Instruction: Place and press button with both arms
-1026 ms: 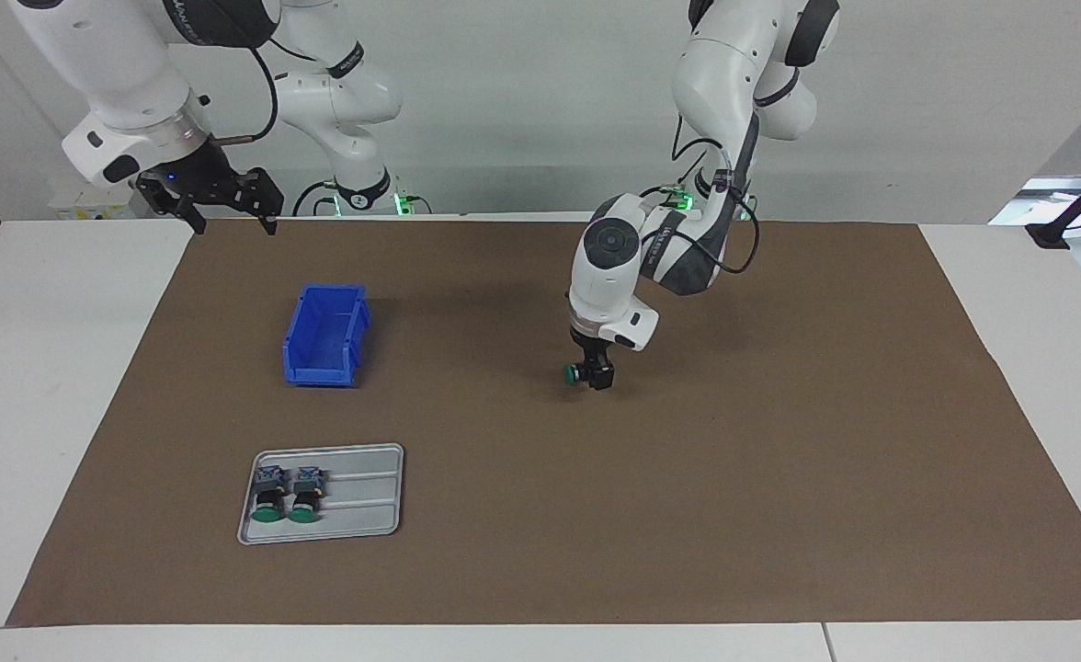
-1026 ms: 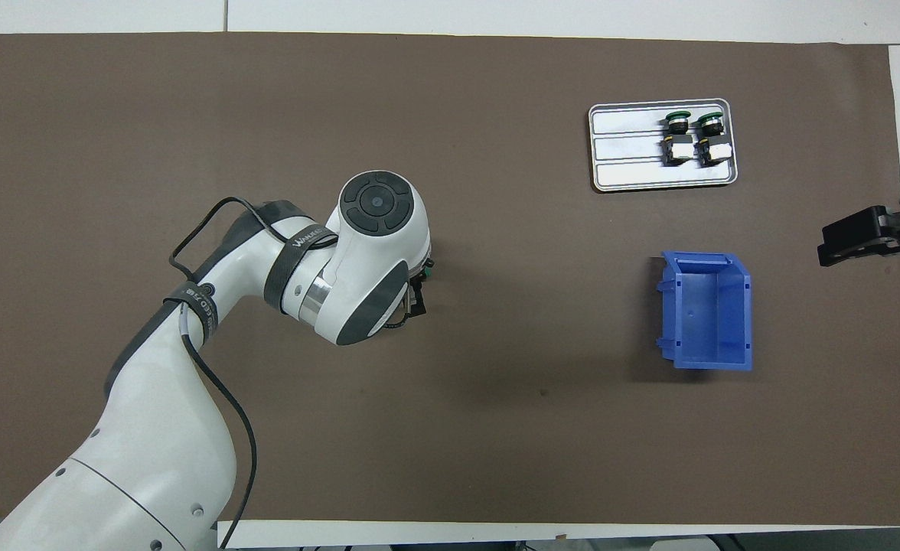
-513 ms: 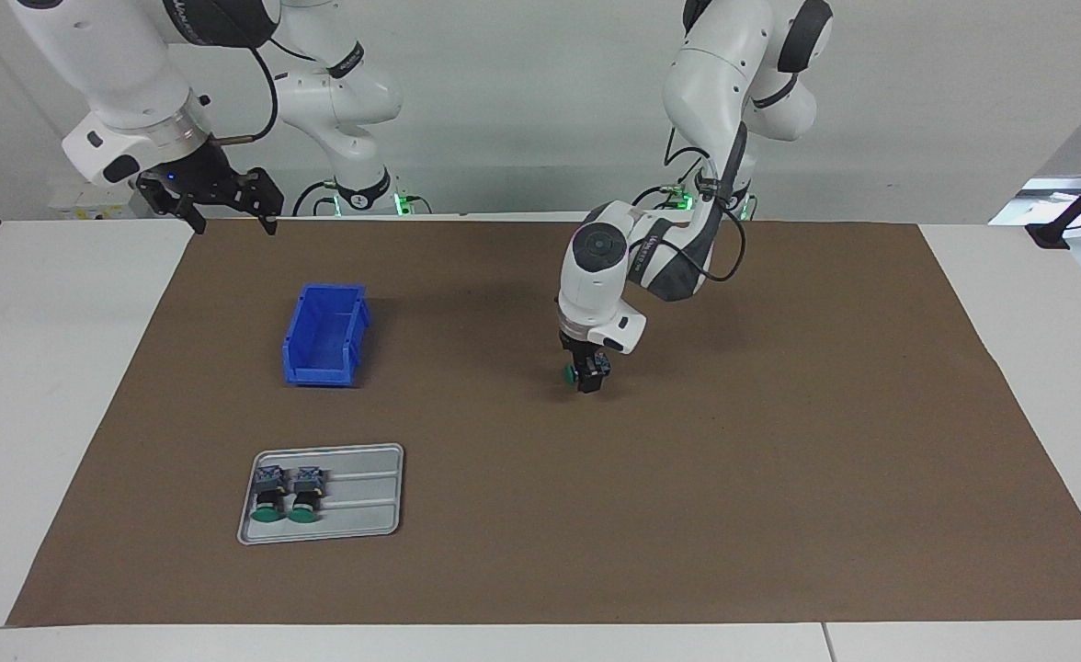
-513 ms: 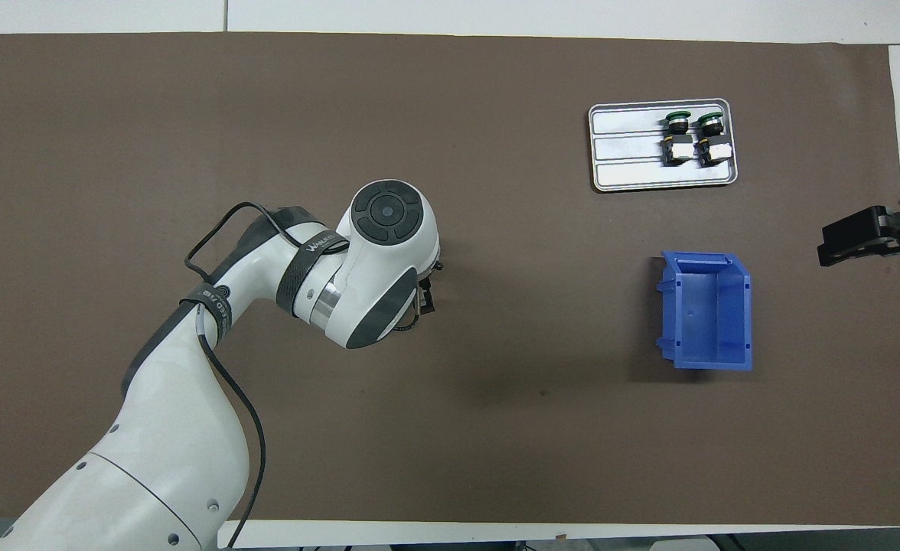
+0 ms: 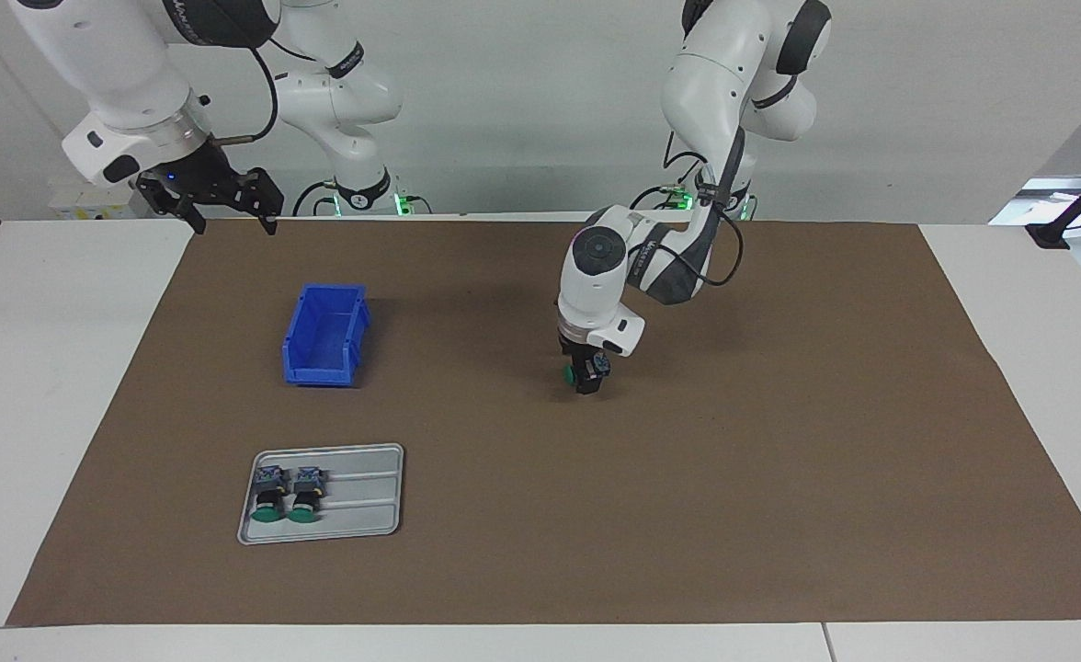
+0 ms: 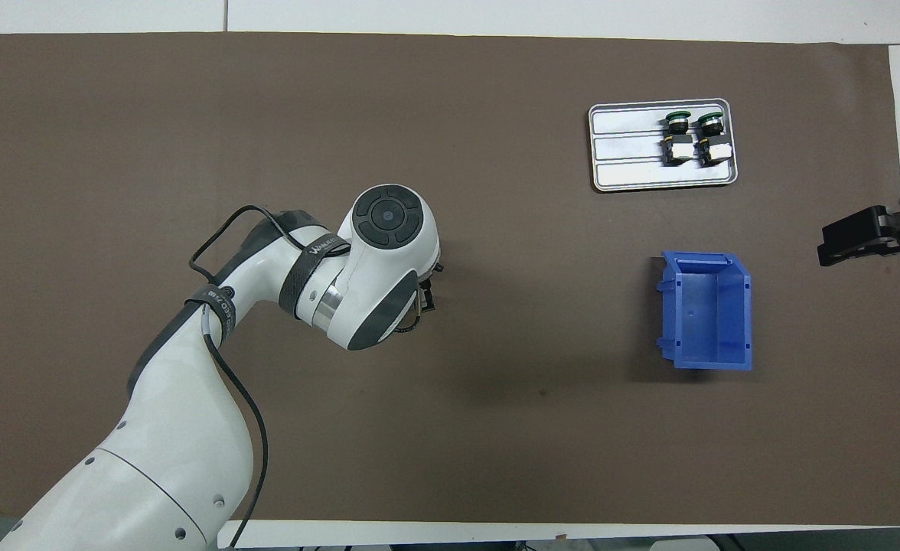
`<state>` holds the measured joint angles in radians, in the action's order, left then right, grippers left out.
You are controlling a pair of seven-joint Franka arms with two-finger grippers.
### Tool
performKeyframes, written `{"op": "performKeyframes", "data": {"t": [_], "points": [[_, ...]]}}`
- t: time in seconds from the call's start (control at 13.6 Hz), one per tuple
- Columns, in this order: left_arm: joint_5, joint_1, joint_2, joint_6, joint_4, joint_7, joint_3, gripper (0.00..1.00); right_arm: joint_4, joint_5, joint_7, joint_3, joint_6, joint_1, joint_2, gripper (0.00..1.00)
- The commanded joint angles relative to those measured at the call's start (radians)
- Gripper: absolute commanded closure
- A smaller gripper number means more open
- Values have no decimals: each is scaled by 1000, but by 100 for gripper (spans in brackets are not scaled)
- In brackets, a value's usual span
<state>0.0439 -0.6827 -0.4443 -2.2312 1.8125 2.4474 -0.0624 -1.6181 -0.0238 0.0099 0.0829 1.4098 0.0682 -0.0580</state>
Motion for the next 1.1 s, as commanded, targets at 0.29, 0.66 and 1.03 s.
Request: {"op": "performKeyframes", "data": {"t": [0.29, 0.66, 1.03], "points": [[8, -15, 4, 19, -16, 9, 12, 82, -11, 2, -21, -3, -3, -8, -9, 1], [5, -1, 32, 58, -36, -50, 12, 89, -11, 2, -21, -3, -3, -8, -9, 1], [16, 49, 122, 59, -3, -131, 12, 91, -11, 2, -21, -3, -3, -8, -9, 1]]}}
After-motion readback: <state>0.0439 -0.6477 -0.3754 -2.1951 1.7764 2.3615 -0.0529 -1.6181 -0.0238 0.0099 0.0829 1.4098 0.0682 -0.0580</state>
